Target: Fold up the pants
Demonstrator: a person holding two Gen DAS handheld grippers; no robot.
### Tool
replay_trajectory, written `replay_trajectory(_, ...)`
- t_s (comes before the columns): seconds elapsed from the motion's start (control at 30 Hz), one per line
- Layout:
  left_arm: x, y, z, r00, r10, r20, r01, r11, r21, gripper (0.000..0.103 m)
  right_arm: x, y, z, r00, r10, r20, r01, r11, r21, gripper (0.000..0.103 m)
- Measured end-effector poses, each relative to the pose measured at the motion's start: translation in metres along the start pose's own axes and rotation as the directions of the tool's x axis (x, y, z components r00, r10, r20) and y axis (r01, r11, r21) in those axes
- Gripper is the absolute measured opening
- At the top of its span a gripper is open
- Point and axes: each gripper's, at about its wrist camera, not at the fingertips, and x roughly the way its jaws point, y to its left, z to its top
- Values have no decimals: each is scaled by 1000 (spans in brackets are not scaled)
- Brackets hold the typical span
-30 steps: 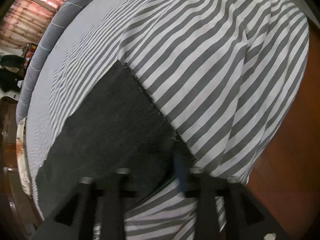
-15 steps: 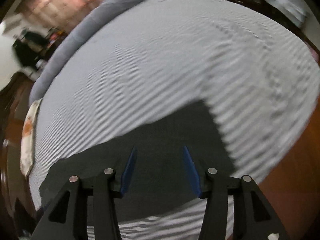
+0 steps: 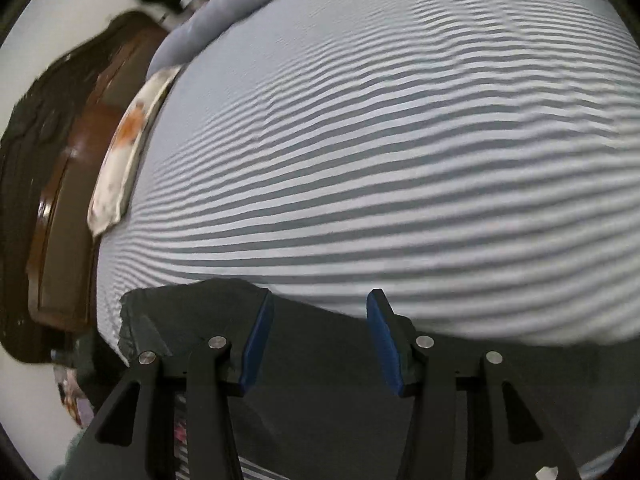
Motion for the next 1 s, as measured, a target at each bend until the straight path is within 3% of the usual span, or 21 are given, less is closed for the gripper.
replay_trajectory(0.2, 1, 9, -15, 999, -35, -4, 35, 998, -61, 20, 67, 35, 23, 990, 66, -126, -72, 997, -42, 47)
replay_trajectory(0.33, 0, 9, -21, 999, -32, 4, 32, 997, -64, 20, 96, 46, 17, 969, 128, -211, -142, 989, -50, 47)
replay_trajectory(0.5, -2, 17, -24, 999, -51, 17, 52, 994, -97, 20, 100, 63, -13, 931, 218, -293, -265, 956, -129, 39)
replay_trajectory(0.67, -9, 31, -29, 996, -68, 49, 75, 984, -164, 20, 90, 75, -52, 913, 212, -350, -310, 917, -251, 35)
replay_trajectory(0.73, -18, 35, -29, 996, -17, 91, 33, 983, -180, 20, 101, 76, -69, 896, 194, -399, -314, 912, -262, 34)
replay_trajectory(0.8, -26, 41, -28, 992, 15, 127, 11, 980, -196, 20, 111, 76, -85, 898, 140, -416, -284, 908, -307, 32)
replay_trajectory(0.9, -41, 51, -22, 979, 23, 201, 24, 974, -225, 20, 110, 74, -86, 904, 169, -394, -295, 912, -286, 32)
replay_trajectory(1.0, -34, 52, -18, 984, 21, 177, 15, 980, -196, 20, 95, 73, -72, 926, 182, -332, -287, 909, -303, 32)
